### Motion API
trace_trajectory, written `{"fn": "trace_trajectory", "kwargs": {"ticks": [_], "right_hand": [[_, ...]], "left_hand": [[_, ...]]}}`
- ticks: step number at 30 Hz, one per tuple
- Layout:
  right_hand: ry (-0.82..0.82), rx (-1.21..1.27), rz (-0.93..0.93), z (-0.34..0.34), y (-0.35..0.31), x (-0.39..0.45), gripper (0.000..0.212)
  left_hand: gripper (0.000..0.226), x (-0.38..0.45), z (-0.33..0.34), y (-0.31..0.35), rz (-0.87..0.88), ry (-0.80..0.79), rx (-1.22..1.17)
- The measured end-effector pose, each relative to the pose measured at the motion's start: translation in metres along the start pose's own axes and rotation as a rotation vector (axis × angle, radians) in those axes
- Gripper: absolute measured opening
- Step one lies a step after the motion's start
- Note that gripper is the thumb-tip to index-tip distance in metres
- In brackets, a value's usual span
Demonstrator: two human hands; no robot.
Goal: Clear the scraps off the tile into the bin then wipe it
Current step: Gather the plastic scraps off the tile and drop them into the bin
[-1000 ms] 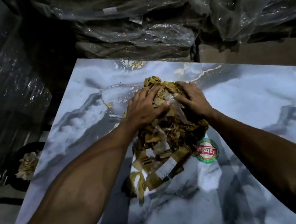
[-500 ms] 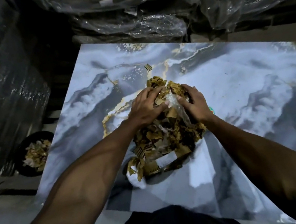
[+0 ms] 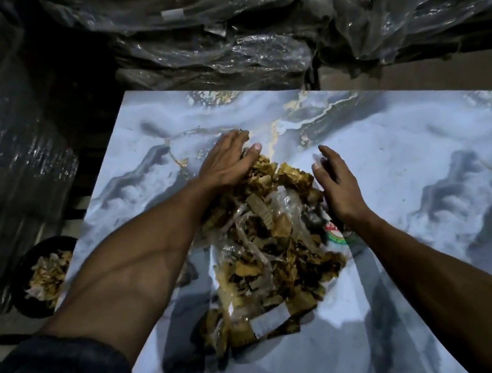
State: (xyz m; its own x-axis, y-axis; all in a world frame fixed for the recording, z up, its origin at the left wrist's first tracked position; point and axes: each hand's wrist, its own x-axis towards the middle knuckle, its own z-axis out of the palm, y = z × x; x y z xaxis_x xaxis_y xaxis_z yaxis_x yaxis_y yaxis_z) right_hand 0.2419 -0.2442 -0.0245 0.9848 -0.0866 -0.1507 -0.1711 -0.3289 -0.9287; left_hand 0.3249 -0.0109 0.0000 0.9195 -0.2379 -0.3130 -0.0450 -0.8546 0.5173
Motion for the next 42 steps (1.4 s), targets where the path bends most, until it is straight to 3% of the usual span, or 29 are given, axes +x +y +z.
{"fn": "trace_trajectory", "kwargs": {"ticks": [3,6,10,13,16,23,29,32,34,37,39,42], "right_hand": [[-0.061,-0.016,-0.049,0.003,0.004,0.013,0.058],[-0.098,-0.202,-0.188,0.008,0.005,0.028,0.058],[-0.223,-0.427,-0.327,0.011,0.006,0.025,0.053],[-0.216,-0.390,-0.324,0.005,0.004,0.010,0.046],[-0.170,-0.367,-0.326,-0.005,0.002,-0.001,0.038],[0.047,-0.209,-0.065,-0.016,0.003,-0.038,0.024],[0.125,-0.302,-0.064,-0.025,-0.008,-0.072,0.037],[0.132,-0.370,-0.065,-0.019,-0.008,-0.080,0.032],[0.114,-0.409,-0.031,-0.014,0.004,-0.078,0.043],[0.081,-0.439,-0.033,-0.005,0.012,-0.082,0.042],[0.094,-0.381,-0.055,-0.002,0.008,-0.090,0.044],[0.124,-0.179,-0.046,-0.008,0.001,-0.094,0.064]], "left_hand": [[0.067,0.027,-0.001,0.009,0.067,-0.071,0.102],[0.066,0.037,-0.006,0.015,0.132,-0.146,0.149],[0.057,0.018,-0.005,0.005,0.255,-0.153,0.309],[0.046,-0.010,-0.003,-0.013,0.278,-0.126,0.243],[0.041,-0.034,-0.008,-0.028,0.237,-0.089,0.164],[0.028,-0.084,-0.010,-0.048,0.121,0.075,0.012],[0.023,-0.124,0.003,-0.057,-0.024,0.228,-0.177],[0.028,-0.138,0.009,-0.056,-0.087,0.298,-0.237],[0.031,-0.145,0.013,-0.056,-0.106,0.297,-0.279],[0.045,-0.151,0.017,-0.058,-0.137,0.276,-0.320],[0.059,-0.157,0.019,-0.059,-0.142,0.254,-0.323],[0.063,-0.166,0.022,-0.068,-0.157,0.257,-0.286]]}}
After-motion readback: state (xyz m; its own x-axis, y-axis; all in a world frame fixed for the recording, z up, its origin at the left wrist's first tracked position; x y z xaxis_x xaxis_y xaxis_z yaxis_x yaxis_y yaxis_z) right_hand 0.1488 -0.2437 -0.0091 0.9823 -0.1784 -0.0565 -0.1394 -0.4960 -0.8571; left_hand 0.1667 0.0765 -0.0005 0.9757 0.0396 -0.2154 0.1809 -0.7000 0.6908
